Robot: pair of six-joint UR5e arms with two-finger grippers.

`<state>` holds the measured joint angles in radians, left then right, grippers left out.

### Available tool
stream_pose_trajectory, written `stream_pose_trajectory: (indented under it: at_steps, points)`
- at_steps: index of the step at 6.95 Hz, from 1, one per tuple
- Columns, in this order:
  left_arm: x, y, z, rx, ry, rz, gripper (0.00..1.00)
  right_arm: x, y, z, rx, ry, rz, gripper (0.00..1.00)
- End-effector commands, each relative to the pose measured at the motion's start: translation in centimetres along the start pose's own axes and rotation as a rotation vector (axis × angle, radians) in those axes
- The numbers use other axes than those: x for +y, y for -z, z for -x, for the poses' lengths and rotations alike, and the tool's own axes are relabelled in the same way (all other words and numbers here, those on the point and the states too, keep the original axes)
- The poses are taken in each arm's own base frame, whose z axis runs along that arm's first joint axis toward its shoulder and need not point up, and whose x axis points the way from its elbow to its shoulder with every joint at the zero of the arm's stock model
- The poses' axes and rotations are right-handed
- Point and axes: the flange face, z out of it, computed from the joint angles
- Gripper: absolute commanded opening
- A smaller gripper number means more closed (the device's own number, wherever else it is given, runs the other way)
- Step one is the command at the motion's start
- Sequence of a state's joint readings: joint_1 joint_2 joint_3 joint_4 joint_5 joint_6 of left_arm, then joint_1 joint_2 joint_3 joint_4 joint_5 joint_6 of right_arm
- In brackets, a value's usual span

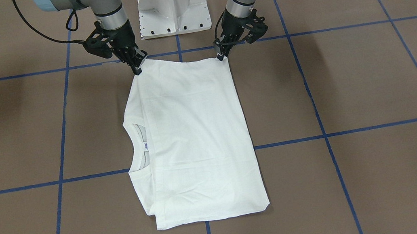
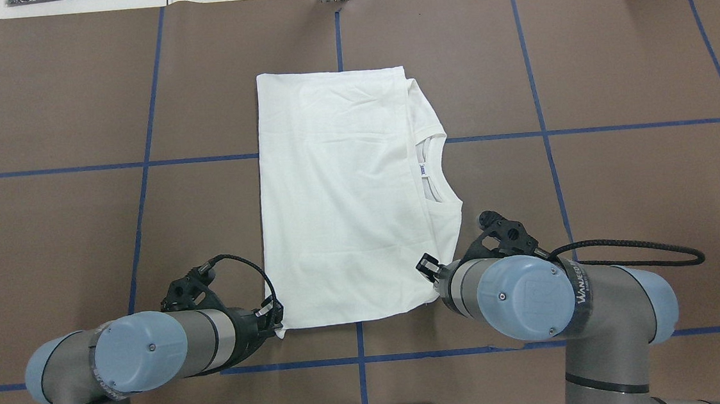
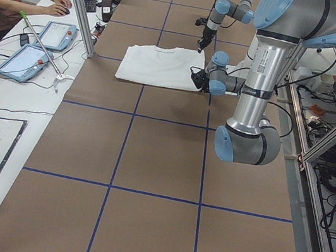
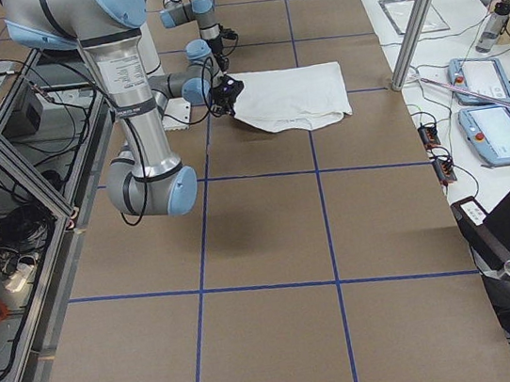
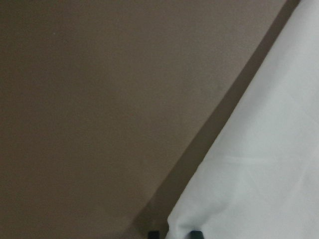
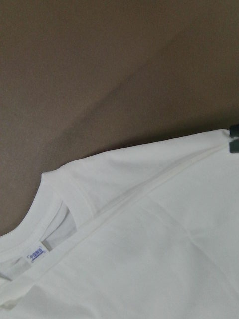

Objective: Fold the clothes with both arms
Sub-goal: 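Lift the near edge with both grippers and fold it away from the robot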

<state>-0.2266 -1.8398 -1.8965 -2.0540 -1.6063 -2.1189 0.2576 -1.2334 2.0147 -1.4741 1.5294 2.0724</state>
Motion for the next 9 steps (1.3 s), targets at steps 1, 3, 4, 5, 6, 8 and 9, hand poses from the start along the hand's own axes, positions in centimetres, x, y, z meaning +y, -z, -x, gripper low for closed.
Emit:
stream_pose_trajectory:
  at_steps: [1, 3, 4, 5, 6, 8, 9]
  points:
    - [0.4, 1.2, -0.6, 0.022, 0.007, 0.011, 0.0, 0.0, 0.0, 0.0, -0.001, 0.0, 0.0, 0.0]
    - [0.8, 3.3, -1.0, 0.052, 0.008, 0.03, 0.0, 0.0, 0.5, 0.1, -0.009, 0.0, 0.005, 0.0]
    - [1.6, 5.3, 0.2, 0.057, 0.0, 0.057, 0.0, 0.2, 1.9, 0.3, -0.032, -0.001, 0.02, 0.0]
    - [2.6, 7.5, 0.9, 0.05, -0.009, 0.079, 0.0, 1.4, 3.0, -1.0, -0.032, 0.016, 0.051, 0.0]
    - [4.6, 9.3, 1.1, 0.03, 0.011, 0.107, 0.0, 2.6, 5.2, -3.1, -0.034, 0.009, 0.094, 0.0]
    - [5.6, 15.7, -0.5, 0.073, 0.021, 0.146, 0.0, 3.1, 9.1, -4.4, -0.069, -0.014, 0.147, 0.0]
    - [4.9, 18.0, -1.3, 0.087, 0.015, 0.136, 0.0, 1.7, 10.8, -3.5, -0.095, -0.033, 0.124, 0.0]
